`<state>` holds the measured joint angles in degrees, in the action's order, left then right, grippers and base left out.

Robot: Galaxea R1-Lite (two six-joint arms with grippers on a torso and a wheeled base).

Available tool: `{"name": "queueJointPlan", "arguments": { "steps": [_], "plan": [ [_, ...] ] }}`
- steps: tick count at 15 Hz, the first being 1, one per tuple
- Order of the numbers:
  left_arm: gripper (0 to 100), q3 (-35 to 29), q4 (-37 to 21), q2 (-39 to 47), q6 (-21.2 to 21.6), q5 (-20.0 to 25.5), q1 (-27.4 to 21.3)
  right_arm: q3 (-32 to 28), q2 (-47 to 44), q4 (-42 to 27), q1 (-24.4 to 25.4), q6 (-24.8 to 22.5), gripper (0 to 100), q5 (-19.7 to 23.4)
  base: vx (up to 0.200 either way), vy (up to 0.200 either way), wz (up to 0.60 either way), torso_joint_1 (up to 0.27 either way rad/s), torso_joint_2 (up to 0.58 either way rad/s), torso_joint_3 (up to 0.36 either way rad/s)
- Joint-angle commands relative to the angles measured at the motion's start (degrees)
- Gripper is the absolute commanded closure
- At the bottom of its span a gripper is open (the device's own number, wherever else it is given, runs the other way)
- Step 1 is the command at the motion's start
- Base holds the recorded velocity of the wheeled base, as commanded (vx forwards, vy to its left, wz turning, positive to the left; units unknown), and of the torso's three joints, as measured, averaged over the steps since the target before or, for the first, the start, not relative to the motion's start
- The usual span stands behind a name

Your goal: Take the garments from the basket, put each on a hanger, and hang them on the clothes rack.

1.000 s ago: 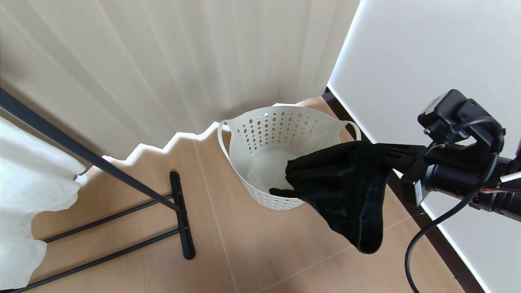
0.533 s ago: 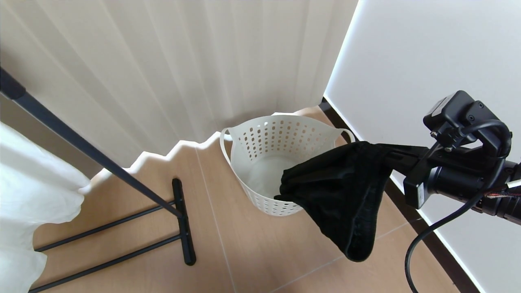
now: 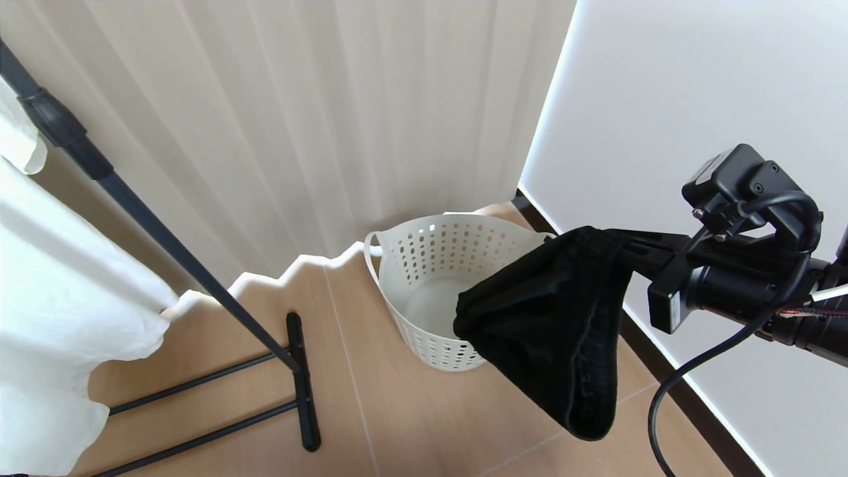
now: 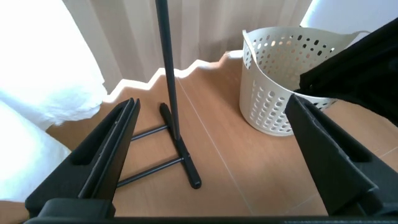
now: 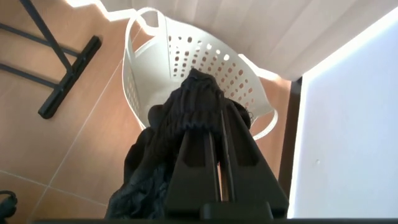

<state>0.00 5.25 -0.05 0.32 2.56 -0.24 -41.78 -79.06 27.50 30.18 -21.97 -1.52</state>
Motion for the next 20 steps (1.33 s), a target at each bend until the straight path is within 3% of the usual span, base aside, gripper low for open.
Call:
{"name": "queueJointPlan", "arguments": {
  "steps": [1,4,9,20],
  "plan": [
    [0,0.00,0.02,0.05,-0.05,-0.01,-0.02,0.03,-0.57,-0.08,-0.56,-0.09,100,-0.15,0.000,0.000,0.00,0.002,0.00,0.203],
    [0,0.00,0.02,0.05,0.03,-0.01,-0.02,0.03,-0.49,-0.26,-1.00,-0.18,100,-0.06,0.000,0.000,0.00,-0.001,-0.11,0.087],
    [0,0.00,0.02,0.05,-0.05,-0.01,-0.02,0.12,-0.57,-0.08,-1.00,-0.09,100,-0.06,0.000,0.000,0.00,0.023,-0.40,-0.160],
    [0,0.00,0.02,0.05,-0.05,-0.01,-0.02,0.12,-0.57,-0.08,-1.00,-0.09,100,0.03,0.000,0.000,0.00,0.123,-0.46,-0.165]
  ]
}}
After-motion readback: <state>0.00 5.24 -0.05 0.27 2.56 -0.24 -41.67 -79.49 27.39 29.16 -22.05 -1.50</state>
